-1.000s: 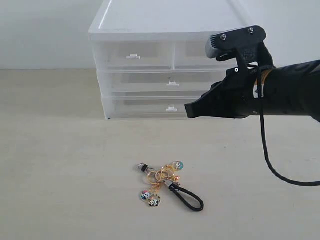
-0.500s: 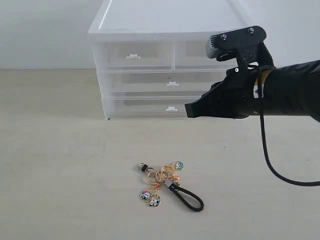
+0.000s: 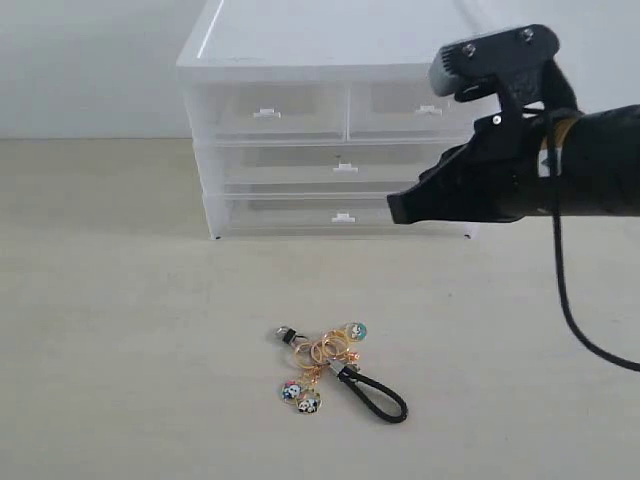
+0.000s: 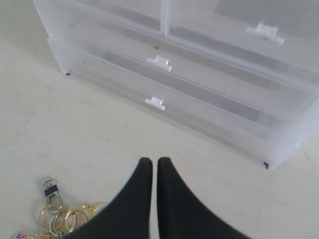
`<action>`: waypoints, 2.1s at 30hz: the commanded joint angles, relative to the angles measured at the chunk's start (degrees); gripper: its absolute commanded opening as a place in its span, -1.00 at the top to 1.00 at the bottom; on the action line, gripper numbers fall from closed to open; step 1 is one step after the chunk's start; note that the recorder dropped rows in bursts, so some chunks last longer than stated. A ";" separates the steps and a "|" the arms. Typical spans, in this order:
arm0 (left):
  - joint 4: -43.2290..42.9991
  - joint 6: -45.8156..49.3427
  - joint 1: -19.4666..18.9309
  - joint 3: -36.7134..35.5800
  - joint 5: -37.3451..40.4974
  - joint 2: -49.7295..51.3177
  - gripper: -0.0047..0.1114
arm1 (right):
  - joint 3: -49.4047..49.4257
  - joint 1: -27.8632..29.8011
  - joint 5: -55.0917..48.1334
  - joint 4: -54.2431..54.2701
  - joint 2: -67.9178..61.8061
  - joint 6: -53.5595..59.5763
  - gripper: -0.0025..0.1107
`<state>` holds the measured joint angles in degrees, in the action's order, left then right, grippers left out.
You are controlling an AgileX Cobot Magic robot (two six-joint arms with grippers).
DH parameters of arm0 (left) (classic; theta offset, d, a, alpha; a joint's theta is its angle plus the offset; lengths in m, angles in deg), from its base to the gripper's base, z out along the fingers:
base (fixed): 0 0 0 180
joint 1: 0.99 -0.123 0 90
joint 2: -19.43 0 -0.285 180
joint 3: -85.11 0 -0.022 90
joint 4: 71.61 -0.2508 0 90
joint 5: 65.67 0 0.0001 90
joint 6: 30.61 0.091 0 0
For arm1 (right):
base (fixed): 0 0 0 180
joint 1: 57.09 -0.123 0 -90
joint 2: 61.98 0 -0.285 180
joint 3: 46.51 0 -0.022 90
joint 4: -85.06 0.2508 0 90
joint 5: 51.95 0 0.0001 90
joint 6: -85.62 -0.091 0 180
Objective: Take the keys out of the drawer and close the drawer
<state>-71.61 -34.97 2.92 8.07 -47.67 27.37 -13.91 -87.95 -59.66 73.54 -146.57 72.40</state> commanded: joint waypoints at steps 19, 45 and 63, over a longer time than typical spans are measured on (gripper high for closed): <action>0.00 0.38 -0.02 -0.18 0.07 -0.15 0.85 | 35.46 17.83 8.21 -0.17 65.86 -3.48 0.96; 0.00 0.38 -0.02 -0.18 -0.18 -0.15 0.85 | 44.61 21.71 0.95 2.23 76.81 -9.57 0.96; 0.00 0.38 -0.02 -0.18 -0.18 -0.15 0.85 | 44.61 21.71 -11.30 -0.85 76.81 -1.44 0.96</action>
<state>-71.61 -34.84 2.92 8.07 -47.67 27.37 30.73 -66.48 -70.70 73.74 -70.03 69.57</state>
